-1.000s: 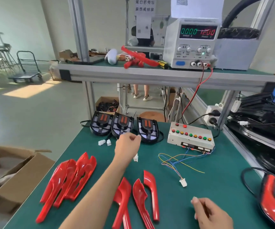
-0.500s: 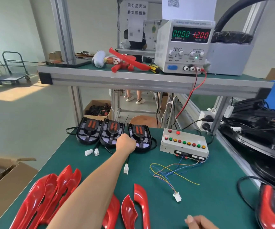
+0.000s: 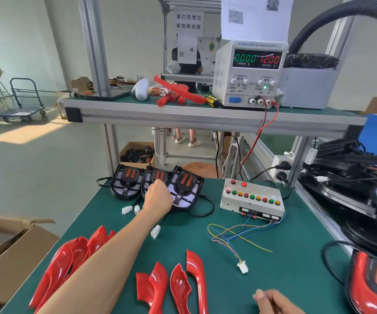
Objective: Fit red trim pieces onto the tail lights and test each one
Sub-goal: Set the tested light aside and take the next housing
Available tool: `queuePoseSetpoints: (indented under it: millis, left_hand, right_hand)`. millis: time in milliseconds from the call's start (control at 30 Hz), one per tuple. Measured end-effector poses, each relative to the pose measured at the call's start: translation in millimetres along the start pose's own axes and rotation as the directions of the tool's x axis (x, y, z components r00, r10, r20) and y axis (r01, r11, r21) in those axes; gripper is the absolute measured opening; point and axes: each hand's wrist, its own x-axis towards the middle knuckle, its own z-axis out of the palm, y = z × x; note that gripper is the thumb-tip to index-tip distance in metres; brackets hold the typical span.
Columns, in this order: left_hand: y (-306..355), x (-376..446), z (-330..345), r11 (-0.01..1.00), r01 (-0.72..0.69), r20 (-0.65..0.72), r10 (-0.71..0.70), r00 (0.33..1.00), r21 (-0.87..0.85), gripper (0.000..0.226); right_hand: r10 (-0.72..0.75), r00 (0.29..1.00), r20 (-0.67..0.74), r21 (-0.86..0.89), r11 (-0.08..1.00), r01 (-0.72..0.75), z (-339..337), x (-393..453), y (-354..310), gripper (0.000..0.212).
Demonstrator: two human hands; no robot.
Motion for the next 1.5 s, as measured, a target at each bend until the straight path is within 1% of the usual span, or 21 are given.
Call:
queuePoseSetpoints:
  millis: [67, 233, 300, 367, 433, 500, 633, 700, 767, 833, 933, 1000, 1067, 1100, 1133, 1167, 1233, 1267, 1300, 1367, 1500]
  left_hand:
    - [-3, -10, -16, 0.998, -0.046, -0.076, 0.043, 0.996, -0.032, 0.012]
    - [-11, -38, -59, 0.963, -0.247, -0.266, 0.21, 0.941, -0.112, 0.023]
    - [-12, -49, -75, 0.93, -0.361, -0.299, 0.325, 0.897, -0.07, 0.022]
    - [-11, -56, -89, 0.879, -0.478, -0.301, 0.457, 0.837, 0.007, 0.02]
    - [-3, -67, -102, 0.813, -0.578, -0.249, 0.574, 0.78, 0.066, 0.02]
    - [9, -81, -112, 0.709, -0.696, -0.129, 0.706, 0.697, 0.114, 0.021]
    - [35, -117, -118, 0.459, -0.859, 0.147, 0.856, 0.496, 0.228, 0.033]
    - [50, -133, -115, 0.35, -0.896, 0.251, 0.874, 0.417, 0.272, 0.046]
    - [62, -145, -110, 0.246, -0.922, 0.327, 0.881, 0.342, 0.3, 0.048]
    - [69, -152, -103, 0.163, -0.938, 0.368, 0.888, 0.274, 0.306, 0.047]
    - [74, -159, -90, 0.073, -0.958, 0.398, 0.899, 0.184, 0.278, 0.036]
    - [76, -163, -80, 0.026, -0.972, 0.414, 0.902, 0.123, 0.233, 0.031]
    - [78, -168, -72, 0.004, -0.982, 0.396, 0.915, 0.08, 0.189, 0.024]
    - [77, -169, -69, 0.05, -0.985, 0.345, 0.933, 0.105, 0.164, 0.02]
    - [76, -169, -66, 0.154, -0.979, 0.262, 0.947, 0.184, 0.132, 0.02]
    - [72, -167, -64, 0.303, -0.949, 0.167, 0.935, 0.313, 0.085, 0.022]
    - [60, -163, -58, 0.62, -0.784, 0.019, 0.784, 0.62, 0.005, 0.022]
    - [51, -162, -54, 0.74, -0.673, -0.017, 0.673, 0.74, 0.011, 0.022]
    - [42, -161, -48, 0.824, -0.565, -0.014, 0.566, 0.824, 0.031, 0.022]
    - [26, -168, -31, 0.908, -0.41, 0.092, 0.402, 0.911, 0.091, 0.023]
    - [20, -190, 5, 0.916, -0.273, 0.266, 0.196, 0.944, 0.293, 0.035]
  right_hand:
    - [0.001, 1.0, 0.024, 0.034, 0.999, -0.002, 2, -2, -1, 0.017]
    - [0.055, 0.995, -0.085, 0.102, 0.994, -0.046, 2, -2, 1, 0.043]
    - [0.038, 0.995, -0.092, 0.123, 0.992, -0.027, -3, -3, -10, 0.05]
    - [-0.038, 0.993, -0.108, 0.108, 0.993, 0.05, -11, -5, -28, 0.047]
    - [-0.058, 0.993, -0.102, 0.189, 0.979, 0.077, -21, -2, -52, 0.025]
    - [-0.067, 0.997, -0.025, 0.282, 0.957, 0.072, -35, 8, -77, 0.014]
    - [-0.23, 0.959, 0.166, 0.308, 0.936, 0.171, -68, 44, -128, 0.037]
    - [-0.309, 0.876, 0.371, 0.178, 0.949, 0.259, -83, 60, -141, 0.048]
    - [-0.265, 0.776, 0.573, -0.004, 0.945, 0.326, -94, 70, -142, 0.057]
    - [-0.22, 0.71, 0.669, -0.129, 0.907, 0.402, -98, 72, -136, 0.056]
    - [-0.223, 0.687, 0.692, -0.16, 0.88, 0.447, -98, 58, -117, 0.04]
    - [-0.218, 0.718, 0.661, -0.133, 0.908, 0.398, -96, 41, -97, 0.034]
    - [-0.176, 0.779, 0.602, -0.064, 0.962, 0.267, -92, 22, -82, 0.025]
    - [-0.136, 0.812, 0.567, -0.023, 0.983, 0.181, -89, 13, -76, 0.024]
    - [-0.088, 0.841, 0.533, 0.013, 0.995, 0.096, -86, 4, -70, 0.023]
    - [-0.039, 0.865, 0.501, 0.047, 0.999, 0.018, -83, -4, -64, 0.023]
    - [0.064, 0.897, 0.438, 0.102, 0.987, -0.12, -78, -13, -51, 0.026]
    - [0.13, 0.903, 0.41, 0.123, 0.973, -0.196, -76, -15, -46, 0.028]
    - [0.203, 0.9, 0.385, 0.148, 0.949, -0.277, -74, -17, -44, 0.027]
    - [0.294, 0.886, 0.358, 0.207, 0.901, -0.382, -71, -18, -40, 0.027]
    - [0.266, 0.913, 0.309, 0.255, 0.902, -0.349, -65, -18, -30, 0.031]
